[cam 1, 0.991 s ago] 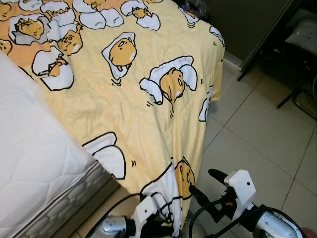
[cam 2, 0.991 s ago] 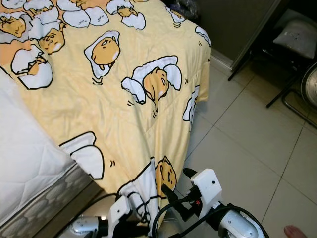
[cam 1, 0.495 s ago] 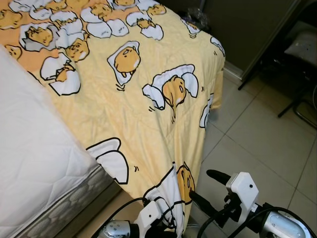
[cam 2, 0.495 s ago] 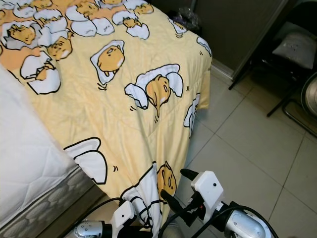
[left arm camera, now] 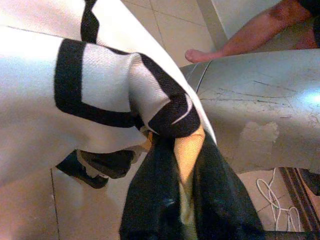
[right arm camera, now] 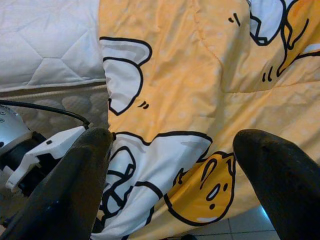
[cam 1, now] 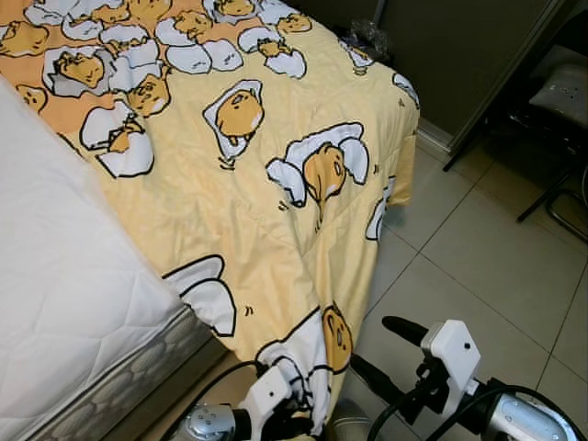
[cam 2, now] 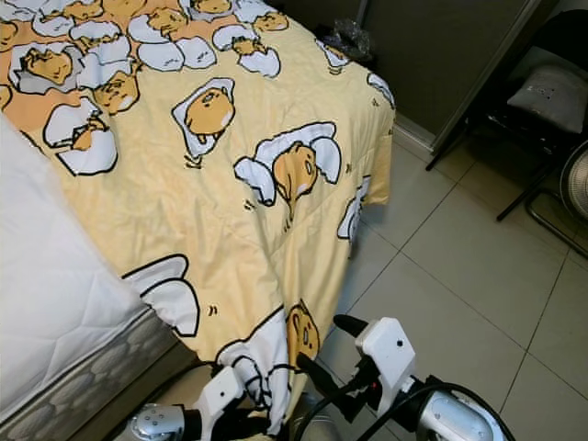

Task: Clean up the room

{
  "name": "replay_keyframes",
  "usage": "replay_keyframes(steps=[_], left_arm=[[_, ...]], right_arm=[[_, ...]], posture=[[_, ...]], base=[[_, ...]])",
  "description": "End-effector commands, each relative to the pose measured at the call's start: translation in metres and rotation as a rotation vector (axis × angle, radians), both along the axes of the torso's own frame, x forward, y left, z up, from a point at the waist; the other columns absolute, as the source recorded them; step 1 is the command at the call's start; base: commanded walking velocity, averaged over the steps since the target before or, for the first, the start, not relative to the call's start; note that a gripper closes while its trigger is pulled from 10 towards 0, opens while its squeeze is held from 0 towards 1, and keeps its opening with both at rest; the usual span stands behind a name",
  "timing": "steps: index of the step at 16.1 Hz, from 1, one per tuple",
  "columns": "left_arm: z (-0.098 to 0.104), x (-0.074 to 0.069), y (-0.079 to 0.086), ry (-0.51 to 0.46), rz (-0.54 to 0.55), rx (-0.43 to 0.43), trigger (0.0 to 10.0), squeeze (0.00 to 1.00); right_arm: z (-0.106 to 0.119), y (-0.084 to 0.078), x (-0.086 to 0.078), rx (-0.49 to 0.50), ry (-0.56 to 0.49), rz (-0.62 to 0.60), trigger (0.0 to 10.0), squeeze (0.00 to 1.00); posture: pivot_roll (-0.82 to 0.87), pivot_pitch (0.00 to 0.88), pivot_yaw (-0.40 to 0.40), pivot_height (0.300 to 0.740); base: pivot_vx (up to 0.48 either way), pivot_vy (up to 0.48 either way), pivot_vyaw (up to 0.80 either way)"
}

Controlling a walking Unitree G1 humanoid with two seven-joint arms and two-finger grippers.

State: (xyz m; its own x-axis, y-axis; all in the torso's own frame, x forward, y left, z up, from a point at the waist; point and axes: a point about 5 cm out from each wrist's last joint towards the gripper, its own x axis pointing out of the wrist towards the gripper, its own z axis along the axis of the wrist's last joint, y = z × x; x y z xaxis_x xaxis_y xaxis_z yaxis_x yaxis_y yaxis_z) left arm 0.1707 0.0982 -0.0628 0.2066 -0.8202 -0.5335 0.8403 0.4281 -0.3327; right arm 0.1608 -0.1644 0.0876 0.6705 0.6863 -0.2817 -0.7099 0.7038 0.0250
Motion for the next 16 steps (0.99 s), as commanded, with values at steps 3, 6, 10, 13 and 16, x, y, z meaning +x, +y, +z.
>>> replay_keyframes(steps=[3, 6, 10, 13, 16], left_arm=[[-0.006, -0.011, -0.011, 0.040, -0.016, 0.013, 10.0, 1.00], [-0.006, -0.010, -0.011, 0.052, -0.004, 0.013, 10.0, 1.00], [-0.005, -0.008, -0.015, 0.055, 0.037, -0.011, 10.0, 1.00], [-0.005, -0.006, -0.014, 0.057, 0.069, -0.009, 10.0, 1.00], [0.002, 0.013, 0.001, 0.003, 0.156, -0.008, 10.0, 1.00]], right_arm=[[0.001, 0.000, -0.001, 0.009, 0.003, -0.019, 10.0, 0.00], [0.000, 0.002, 0.001, 0.010, 0.004, -0.028, 10.0, 0.00], [0.006, 0.003, 0.006, -0.001, -0.043, -0.060, 10.0, 0.00], [0.016, 0.000, 0.010, -0.008, -0.100, -0.091, 10.0, 0.00], [0.015, -0.002, 0.013, -0.012, -0.107, -0.101, 10.0, 0.00]], posture=[[-0.30, 0.170, -0.078, 0.736], [-0.30, 0.172, -0.076, 0.736], [-0.30, 0.169, -0.073, 0.736], [-0.29, 0.170, -0.075, 0.736], [-0.29, 0.167, -0.073, 0.736]], base=[[0.000, 0.000, 0.00], [0.000, 0.000, 0.00], [0.000, 0.000, 0.00], [0.000, 0.000, 0.00], [0.000, 0.000, 0.00]])
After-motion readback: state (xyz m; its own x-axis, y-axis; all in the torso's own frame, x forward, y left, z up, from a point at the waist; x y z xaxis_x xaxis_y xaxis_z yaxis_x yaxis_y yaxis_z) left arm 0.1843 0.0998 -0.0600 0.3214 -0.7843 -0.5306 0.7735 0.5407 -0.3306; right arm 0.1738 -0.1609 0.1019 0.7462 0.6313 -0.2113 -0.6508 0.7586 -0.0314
